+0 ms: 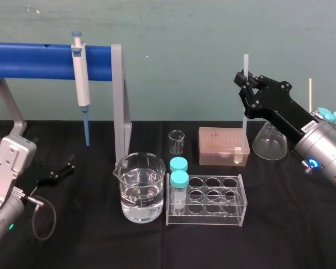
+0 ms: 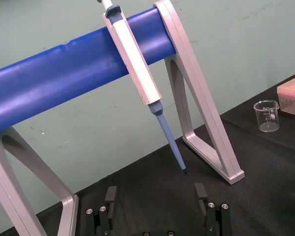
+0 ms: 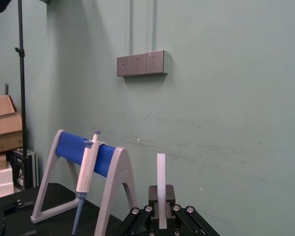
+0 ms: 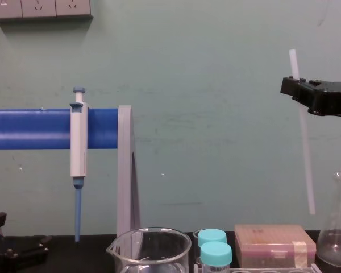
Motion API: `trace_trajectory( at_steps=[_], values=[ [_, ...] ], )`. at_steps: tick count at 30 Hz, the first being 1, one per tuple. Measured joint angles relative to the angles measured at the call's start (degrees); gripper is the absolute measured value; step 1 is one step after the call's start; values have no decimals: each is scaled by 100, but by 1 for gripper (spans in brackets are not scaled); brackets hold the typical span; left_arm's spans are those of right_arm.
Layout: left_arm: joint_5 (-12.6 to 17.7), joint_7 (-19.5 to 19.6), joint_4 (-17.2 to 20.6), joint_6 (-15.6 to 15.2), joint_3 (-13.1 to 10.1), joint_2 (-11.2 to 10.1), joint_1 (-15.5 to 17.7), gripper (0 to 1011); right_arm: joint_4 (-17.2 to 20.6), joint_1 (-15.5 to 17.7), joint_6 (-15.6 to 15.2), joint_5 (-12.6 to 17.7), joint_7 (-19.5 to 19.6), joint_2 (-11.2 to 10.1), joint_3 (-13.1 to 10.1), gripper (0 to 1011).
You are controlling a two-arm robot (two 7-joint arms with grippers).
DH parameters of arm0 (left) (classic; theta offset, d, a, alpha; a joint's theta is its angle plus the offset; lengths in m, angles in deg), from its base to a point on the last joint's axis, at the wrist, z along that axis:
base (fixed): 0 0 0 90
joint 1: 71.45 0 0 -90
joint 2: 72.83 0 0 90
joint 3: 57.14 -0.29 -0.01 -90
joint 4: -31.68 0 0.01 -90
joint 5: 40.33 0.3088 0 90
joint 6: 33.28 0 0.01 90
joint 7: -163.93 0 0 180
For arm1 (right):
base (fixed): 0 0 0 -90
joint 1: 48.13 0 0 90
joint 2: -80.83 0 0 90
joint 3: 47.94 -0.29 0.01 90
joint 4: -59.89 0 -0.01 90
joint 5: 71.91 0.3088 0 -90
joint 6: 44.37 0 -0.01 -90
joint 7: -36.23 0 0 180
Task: Pick up the stirring rod with one hand, then place it down.
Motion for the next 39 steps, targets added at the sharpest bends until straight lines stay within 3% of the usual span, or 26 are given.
trace_trajectory(
  at_steps=[39],
  values=[
    [0, 0, 0, 0, 0, 0, 0, 1000, -34, 103, -95, -8, -6, 50, -94, 72]
  ],
)
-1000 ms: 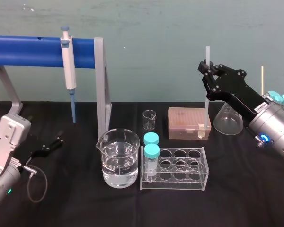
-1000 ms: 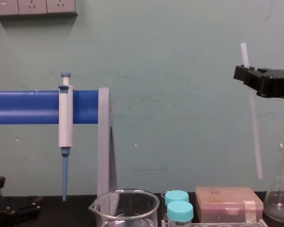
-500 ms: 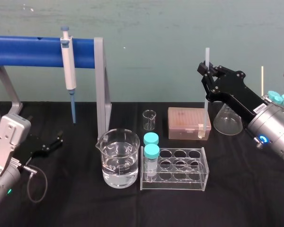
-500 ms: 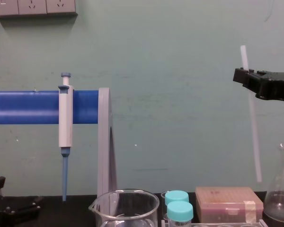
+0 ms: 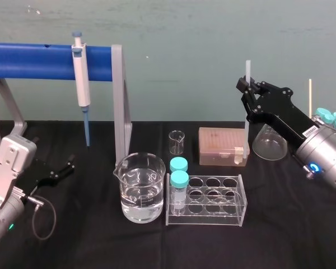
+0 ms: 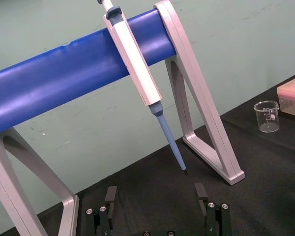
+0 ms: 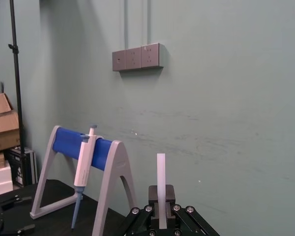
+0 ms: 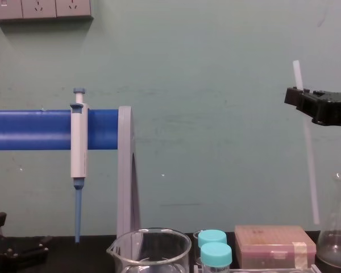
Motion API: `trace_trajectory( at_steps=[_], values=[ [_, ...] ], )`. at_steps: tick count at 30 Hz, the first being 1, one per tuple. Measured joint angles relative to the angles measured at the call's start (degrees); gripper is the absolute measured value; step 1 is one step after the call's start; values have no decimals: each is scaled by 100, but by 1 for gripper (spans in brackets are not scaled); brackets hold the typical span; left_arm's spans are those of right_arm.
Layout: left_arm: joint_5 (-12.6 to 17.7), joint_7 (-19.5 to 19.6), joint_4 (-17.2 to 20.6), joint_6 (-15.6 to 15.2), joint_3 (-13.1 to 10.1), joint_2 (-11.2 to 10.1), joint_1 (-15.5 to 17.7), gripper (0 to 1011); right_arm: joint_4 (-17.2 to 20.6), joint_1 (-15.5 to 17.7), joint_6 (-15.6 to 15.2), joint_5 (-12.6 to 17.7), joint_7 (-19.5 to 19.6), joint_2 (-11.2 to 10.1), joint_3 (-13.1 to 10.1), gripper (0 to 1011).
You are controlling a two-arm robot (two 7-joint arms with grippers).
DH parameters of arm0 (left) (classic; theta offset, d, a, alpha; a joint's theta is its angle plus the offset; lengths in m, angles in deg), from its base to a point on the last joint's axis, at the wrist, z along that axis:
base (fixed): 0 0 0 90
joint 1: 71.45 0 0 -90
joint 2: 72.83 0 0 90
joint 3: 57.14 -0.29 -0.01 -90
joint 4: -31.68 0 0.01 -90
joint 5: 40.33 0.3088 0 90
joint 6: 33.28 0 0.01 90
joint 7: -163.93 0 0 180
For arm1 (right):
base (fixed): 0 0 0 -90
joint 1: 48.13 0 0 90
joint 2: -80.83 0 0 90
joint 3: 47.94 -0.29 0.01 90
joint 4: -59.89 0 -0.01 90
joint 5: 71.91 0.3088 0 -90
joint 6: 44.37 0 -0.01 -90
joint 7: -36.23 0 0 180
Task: Pick up the stirring rod with one hand, then place it down.
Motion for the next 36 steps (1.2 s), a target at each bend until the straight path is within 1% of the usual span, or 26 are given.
trace_trajectory(
  at_steps=[17, 36],
  values=[
    [0, 0, 0, 0, 0, 0, 0, 1000, 22, 73, -6, 27, -5, -59, -64, 72],
    [0, 0, 0, 0, 0, 0, 0, 1000, -39, 30, -17, 47, -60, -89, -33, 72]
  ],
)
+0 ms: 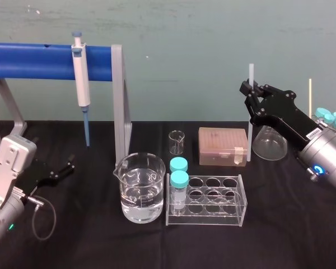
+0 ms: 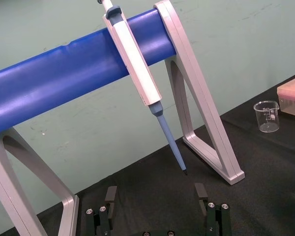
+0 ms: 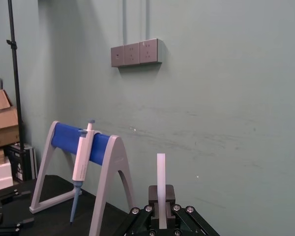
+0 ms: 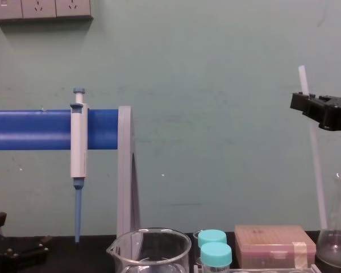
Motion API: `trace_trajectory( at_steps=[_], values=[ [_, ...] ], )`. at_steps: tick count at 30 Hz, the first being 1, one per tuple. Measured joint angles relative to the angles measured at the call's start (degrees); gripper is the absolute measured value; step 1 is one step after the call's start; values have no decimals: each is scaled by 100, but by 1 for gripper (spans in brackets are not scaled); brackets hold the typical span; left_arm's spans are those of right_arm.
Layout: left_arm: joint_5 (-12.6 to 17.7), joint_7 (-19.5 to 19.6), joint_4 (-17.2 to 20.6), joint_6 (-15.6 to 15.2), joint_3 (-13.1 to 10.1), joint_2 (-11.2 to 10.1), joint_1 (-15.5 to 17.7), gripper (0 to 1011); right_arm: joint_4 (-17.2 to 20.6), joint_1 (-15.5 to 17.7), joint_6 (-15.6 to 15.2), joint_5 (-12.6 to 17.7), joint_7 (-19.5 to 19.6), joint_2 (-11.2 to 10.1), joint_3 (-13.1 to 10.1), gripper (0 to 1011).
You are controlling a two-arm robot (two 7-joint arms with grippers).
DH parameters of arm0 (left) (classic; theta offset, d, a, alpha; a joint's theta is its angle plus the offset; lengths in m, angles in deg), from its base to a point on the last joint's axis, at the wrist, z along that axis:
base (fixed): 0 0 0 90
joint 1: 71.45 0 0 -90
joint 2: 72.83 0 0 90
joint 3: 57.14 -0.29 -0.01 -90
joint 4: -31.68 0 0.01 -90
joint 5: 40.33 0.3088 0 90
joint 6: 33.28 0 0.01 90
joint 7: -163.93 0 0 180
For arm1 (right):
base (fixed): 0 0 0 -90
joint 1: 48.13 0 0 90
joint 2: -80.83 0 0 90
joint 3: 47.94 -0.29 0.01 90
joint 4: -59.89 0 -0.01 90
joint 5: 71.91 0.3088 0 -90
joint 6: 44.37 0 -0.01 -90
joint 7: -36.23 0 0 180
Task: Pick up the stirring rod with one hand, then place it down.
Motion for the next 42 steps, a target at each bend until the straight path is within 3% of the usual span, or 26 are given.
trace_trajectory(
  at_steps=[26, 35, 42],
  values=[
    [0, 0, 0, 0, 0, 0, 0, 1000, -205, -78, 46, 64, -105, 17, 60, 72],
    [0, 0, 0, 0, 0, 0, 0, 1000, -633, -303, 344, 287, -585, 225, 324, 72],
    [0, 0, 0, 0, 0, 0, 0, 1000, -849, -464, 400, 379, -790, 319, 548, 72]
  ],
)
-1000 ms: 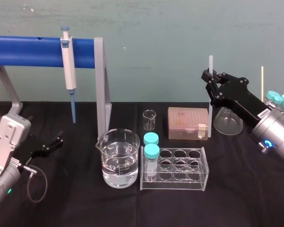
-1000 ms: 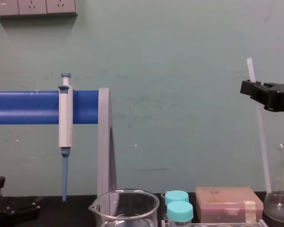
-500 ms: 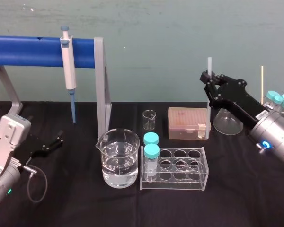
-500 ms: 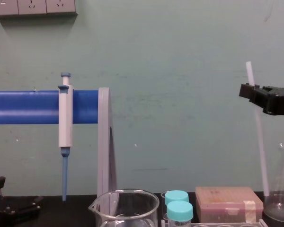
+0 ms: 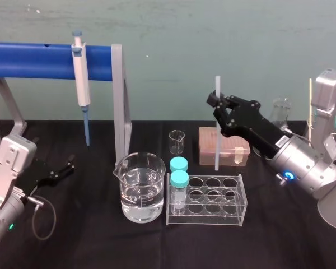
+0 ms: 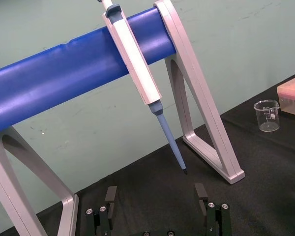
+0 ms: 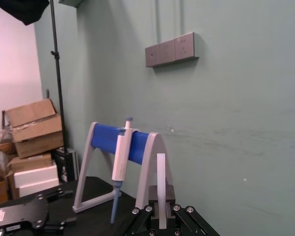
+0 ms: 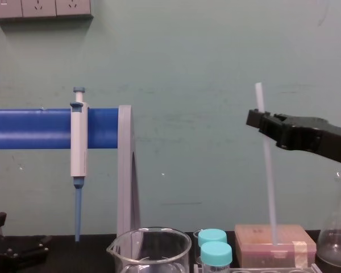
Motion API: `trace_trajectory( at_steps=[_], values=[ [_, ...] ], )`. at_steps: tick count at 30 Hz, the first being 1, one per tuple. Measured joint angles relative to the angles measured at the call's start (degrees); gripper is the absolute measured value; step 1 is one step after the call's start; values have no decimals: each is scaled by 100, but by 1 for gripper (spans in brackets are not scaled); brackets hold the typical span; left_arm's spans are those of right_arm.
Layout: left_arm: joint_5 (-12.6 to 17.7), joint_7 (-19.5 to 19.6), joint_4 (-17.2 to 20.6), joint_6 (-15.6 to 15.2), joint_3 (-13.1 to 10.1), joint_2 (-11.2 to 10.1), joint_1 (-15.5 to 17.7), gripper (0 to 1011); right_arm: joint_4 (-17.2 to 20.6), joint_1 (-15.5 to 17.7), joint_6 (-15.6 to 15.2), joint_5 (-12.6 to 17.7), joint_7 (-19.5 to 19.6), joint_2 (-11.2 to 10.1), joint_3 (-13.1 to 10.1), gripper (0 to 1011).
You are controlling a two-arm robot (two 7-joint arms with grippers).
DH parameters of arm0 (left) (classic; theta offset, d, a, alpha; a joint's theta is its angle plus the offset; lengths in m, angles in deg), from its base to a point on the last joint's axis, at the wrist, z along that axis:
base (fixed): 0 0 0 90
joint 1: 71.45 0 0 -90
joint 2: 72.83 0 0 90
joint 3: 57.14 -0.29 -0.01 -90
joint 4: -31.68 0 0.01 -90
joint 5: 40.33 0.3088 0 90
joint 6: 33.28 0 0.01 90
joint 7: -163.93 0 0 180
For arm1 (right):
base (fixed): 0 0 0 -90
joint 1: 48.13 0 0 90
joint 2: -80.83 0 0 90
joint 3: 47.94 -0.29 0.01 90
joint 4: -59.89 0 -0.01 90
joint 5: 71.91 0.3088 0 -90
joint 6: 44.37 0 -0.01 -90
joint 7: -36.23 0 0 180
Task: Pick up the stirring rod with one hand, then place it down.
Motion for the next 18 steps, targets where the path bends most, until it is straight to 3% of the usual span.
trace_trajectory(
  at_steps=[18],
  values=[
    [0, 0, 0, 0, 1, 0, 0, 1000, -272, -71, -150, 84, 65, 37, 228, 72]
  ],
)
